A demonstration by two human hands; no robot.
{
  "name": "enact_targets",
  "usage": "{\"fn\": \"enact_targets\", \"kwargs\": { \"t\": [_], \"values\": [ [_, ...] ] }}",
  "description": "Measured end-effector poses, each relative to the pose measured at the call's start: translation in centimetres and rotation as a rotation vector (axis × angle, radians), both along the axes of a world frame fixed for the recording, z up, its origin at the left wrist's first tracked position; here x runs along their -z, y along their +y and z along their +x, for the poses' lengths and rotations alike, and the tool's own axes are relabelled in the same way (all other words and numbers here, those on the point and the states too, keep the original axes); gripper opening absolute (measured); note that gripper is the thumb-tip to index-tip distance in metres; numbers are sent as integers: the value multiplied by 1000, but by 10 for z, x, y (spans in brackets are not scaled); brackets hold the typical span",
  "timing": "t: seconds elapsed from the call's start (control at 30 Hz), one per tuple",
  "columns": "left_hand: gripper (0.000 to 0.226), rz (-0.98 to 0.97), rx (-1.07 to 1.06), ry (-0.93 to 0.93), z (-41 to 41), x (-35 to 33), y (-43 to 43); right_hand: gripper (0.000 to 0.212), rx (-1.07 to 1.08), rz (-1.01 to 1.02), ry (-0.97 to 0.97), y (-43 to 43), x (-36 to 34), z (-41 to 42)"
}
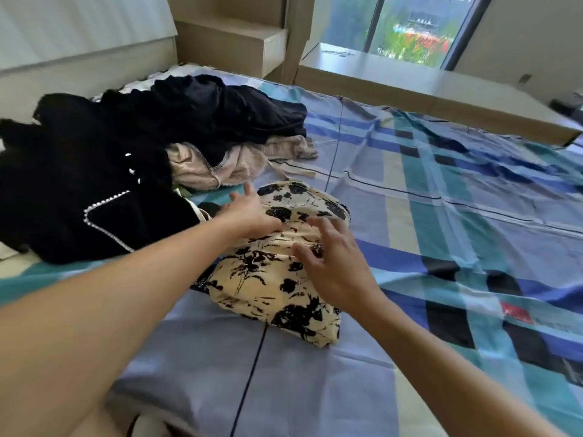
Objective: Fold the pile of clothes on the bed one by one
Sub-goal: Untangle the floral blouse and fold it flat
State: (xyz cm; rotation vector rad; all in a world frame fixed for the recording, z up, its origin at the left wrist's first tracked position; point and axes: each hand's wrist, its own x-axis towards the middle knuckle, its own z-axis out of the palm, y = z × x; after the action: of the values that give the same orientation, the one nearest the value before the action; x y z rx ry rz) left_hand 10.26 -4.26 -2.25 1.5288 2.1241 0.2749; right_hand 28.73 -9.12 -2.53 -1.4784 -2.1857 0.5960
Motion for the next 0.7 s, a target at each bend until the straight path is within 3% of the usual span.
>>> {"fn": "enact_targets", "kwargs": {
  "t": [0.07,0.13,0.27,0.37,0.43,0.53,0.6,0.7],
  "values": [
    [93,303,185,85,3,9,9,67,-10,-11,-53,-7,16,-2],
    [70,421,441,102,8,14,13,75,-19,-78,-142,-23,42,-5],
    [65,110,600,252,19,44,17,80,-10,-73,-238,-66,77,1],
    [72,73,479,262,20,54,23,77,-75,-96,-197,-83,78,14],
    [75,98,344,285,24,50,27,74,-57,-155,67,-87,72,21],
    [83,65,53,284,30,37,26,67,228,-202,492,-78,61,31],
    [86,-4,-69,220,25,30,25,78,335,-369,570,-67,52,35],
    [91,-79,-66,103,16,29,25,87,323,-521,652,-56,45,29]
  ]
}}
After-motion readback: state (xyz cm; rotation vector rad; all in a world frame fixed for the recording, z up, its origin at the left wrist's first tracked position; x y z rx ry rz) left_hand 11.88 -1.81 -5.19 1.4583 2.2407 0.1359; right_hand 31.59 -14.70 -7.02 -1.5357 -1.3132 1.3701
